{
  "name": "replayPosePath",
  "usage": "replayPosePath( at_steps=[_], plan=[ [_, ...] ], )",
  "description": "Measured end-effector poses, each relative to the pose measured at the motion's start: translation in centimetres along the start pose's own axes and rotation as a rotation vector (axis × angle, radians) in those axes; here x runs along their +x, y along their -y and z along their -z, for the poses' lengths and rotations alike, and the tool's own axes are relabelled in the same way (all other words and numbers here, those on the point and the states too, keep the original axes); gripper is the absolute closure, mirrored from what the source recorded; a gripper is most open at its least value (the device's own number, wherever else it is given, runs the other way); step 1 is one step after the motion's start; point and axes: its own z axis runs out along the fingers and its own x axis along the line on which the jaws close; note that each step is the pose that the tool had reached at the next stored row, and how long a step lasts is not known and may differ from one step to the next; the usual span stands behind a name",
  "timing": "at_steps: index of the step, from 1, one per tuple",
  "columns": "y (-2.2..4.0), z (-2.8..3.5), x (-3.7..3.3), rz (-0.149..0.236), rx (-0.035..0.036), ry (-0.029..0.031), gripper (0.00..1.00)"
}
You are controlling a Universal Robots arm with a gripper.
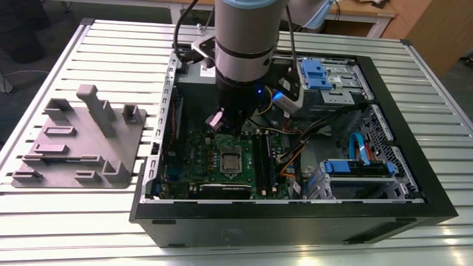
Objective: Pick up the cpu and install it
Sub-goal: 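Install the first cpu locking lever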
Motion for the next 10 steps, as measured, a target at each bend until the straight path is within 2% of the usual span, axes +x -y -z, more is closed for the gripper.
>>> replayPosePath(
  at_steps=[7, 10],
  plan=[
    [-0.66, -0.06, -0.63, 0.000, -0.0005, 0.0004, 0.89],
    [-0.72, -0.07, -0.69, 0.000, -0.0046, 0.0045, 0.89]
  ],
)
